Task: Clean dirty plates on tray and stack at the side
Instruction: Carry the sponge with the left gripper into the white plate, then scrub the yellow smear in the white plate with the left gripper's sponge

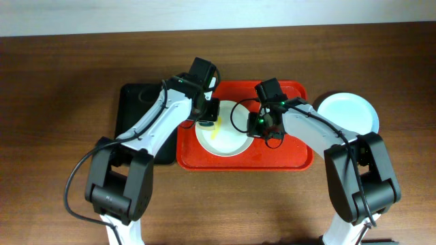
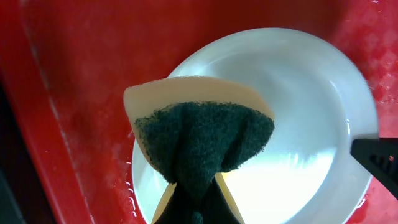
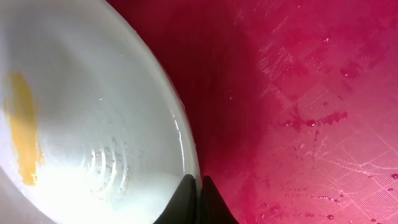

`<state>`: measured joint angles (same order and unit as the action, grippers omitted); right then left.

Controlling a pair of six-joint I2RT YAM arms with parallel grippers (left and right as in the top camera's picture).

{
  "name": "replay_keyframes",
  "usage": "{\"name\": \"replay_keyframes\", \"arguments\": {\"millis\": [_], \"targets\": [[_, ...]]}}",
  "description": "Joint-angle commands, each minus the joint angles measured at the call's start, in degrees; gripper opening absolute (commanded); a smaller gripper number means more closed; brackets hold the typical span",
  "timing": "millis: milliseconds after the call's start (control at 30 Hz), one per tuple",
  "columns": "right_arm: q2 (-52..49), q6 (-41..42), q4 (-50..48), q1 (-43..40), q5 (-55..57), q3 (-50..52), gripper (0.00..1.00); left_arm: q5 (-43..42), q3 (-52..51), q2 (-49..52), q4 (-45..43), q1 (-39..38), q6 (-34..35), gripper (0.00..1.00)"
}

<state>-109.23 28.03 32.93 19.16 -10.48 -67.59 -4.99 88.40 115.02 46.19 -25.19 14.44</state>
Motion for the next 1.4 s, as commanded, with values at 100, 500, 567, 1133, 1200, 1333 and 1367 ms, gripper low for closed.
{"name": "replay_keyframes", "arguments": {"millis": [100, 500, 567, 1133, 1200, 1333, 1367], "targets": [[0.11, -0.81, 0.59, -0.04, 1.03, 0.85, 0.04, -1.27, 0.57, 4.31, -1.73, -0.33, 1.4, 0.0], [-0.22, -0.81, 0.44, 0.07, 1.01, 0.85, 0.04, -4.76, 0.57, 14.12, -2.29, -3.26, 1.36, 0.0], [-0.31, -0.81, 0.44, 0.07, 1.01, 0.85, 0.04, -8.46, 0.57, 15.43, -2.45, -4.37, 0.13, 0.0], [-0.85, -0.85, 0.48, 0.07, 1.03, 0.85, 0.04, -25.4, 7.48, 10.78, 2.36, 2.43, -5.09, 0.0], [-0.85, -1.27, 0.5, 0.07, 1.03, 0.85, 0.04, -19.87, 7.76, 7.89, 2.75, 3.15, -5.09, 0.0], [-0.85, -1.25, 0.46, 0.07, 1.01, 0.85, 0.04, -6.43, 7.76, 2.47, 5.07, 3.28, -5.07, 0.0], [-0.85, -1.25, 0.46, 0.07, 1.01, 0.85, 0.04, -5.09, 7.76, 1.99, 5.64, 3.23, -5.07, 0.0]]}}
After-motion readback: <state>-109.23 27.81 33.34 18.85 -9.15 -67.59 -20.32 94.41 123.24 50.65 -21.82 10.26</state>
